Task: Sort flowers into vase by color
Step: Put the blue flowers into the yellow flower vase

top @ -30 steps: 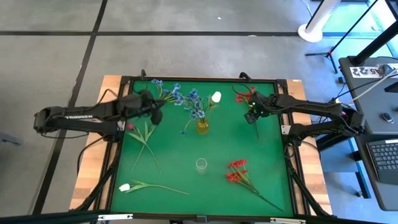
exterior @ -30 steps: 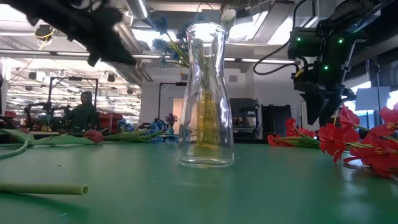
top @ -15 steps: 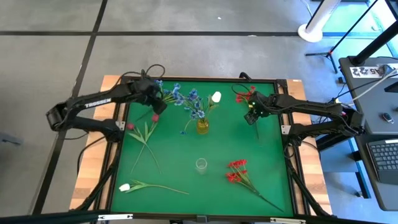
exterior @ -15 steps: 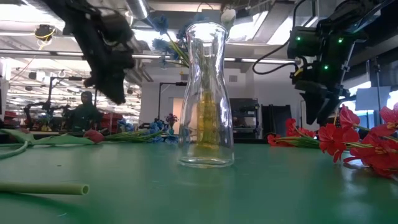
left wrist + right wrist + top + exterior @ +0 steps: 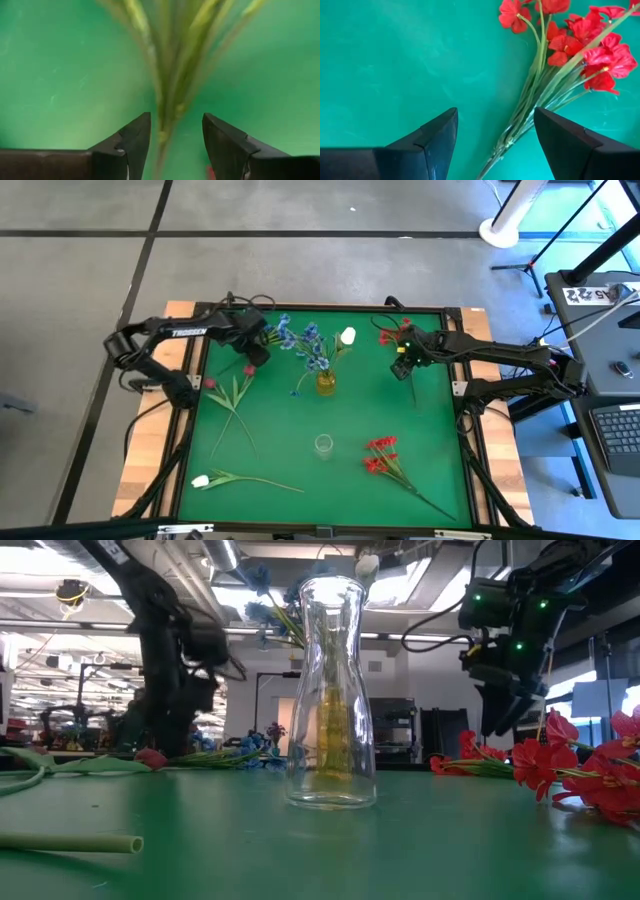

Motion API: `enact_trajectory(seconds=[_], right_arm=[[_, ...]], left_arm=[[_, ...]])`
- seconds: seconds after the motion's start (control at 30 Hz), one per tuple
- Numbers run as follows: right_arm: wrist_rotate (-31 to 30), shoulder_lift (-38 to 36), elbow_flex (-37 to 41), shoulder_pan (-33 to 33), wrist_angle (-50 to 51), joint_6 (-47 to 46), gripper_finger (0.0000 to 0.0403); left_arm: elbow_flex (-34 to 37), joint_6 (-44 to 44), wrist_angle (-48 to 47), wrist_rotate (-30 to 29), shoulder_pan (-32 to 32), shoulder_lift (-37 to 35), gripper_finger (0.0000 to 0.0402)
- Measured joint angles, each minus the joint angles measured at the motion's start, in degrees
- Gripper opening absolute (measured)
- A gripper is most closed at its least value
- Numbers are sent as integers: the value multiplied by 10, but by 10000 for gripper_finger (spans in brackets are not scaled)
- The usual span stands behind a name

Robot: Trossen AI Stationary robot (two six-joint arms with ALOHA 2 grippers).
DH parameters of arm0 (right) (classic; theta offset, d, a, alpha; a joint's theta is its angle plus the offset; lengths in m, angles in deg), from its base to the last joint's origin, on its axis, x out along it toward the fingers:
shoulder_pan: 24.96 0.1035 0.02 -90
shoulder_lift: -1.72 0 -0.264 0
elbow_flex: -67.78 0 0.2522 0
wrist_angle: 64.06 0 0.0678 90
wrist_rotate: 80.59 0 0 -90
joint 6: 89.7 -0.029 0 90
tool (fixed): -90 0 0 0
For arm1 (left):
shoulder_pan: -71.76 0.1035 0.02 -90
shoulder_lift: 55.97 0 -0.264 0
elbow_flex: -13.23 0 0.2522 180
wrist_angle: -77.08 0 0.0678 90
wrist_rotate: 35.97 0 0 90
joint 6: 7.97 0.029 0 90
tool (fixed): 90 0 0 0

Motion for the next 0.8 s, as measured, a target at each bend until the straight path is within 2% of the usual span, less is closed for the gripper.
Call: enact_trajectory(seconds=[0.17, 0.33, 0.43, 0.57, 0.73, 0.8], right_arm=[[3, 0, 0, 0, -5, 12, 261], [4, 0, 0, 0, -20, 17, 261], [4, 0, 0, 0, -20, 22, 261], [4, 0, 0, 0, -20, 26, 261], [8, 0, 0, 0, -20, 26, 261], [8, 0, 0, 0, -20, 26, 261]], left_arm=[[0, 2, 1, -6, 17, 39, 174], [-4, 2, -1, 26, 31, 63, 173], [-5, 1, -1, 28, 31, 64, 159], [-25, 1, -13, 19, 31, 68, 111], [-58, -19, -1, -13, 32, 70, 22], [-69, -24, -7, -18, 32, 69, 12]])
